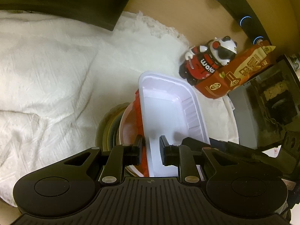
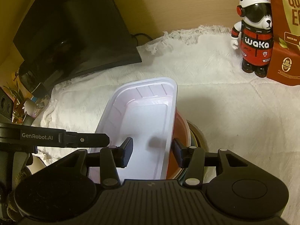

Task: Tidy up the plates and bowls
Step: 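Lower the lavender tray onto the top of the bowl stack with both tools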

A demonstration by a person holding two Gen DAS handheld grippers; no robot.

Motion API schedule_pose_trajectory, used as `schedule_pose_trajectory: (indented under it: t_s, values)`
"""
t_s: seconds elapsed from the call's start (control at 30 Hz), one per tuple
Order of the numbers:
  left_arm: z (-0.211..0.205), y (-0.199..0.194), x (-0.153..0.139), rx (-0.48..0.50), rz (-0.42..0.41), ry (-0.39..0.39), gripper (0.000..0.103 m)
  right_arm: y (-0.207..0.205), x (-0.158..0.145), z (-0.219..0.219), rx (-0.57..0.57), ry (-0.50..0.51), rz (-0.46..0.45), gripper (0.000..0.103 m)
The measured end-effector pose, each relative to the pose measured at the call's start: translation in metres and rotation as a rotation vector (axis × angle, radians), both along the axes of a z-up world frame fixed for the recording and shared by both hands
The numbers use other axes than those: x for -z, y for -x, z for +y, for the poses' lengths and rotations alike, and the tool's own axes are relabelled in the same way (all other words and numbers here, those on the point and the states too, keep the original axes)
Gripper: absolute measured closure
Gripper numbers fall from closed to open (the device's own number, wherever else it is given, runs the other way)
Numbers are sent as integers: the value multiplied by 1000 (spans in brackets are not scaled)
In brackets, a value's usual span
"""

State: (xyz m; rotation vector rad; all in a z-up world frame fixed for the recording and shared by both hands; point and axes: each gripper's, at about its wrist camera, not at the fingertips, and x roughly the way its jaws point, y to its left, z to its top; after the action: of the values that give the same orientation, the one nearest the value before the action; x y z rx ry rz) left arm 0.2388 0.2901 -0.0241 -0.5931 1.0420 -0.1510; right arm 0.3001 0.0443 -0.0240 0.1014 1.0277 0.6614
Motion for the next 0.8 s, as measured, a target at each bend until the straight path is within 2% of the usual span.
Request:
schedule_pose_trajectory:
  t_s: [0.23, 0.57, 0.8]
  values:
    - [1, -2, 12, 7, 29, 29, 82, -2, 1, 0, 10, 9, -1, 56]
    - [2, -2, 11, 20, 33, 20, 81, 0, 1, 0, 12, 4, 7, 56]
    - [10, 0, 8, 18, 27, 51, 82, 0, 4, -2, 21, 1, 18, 56]
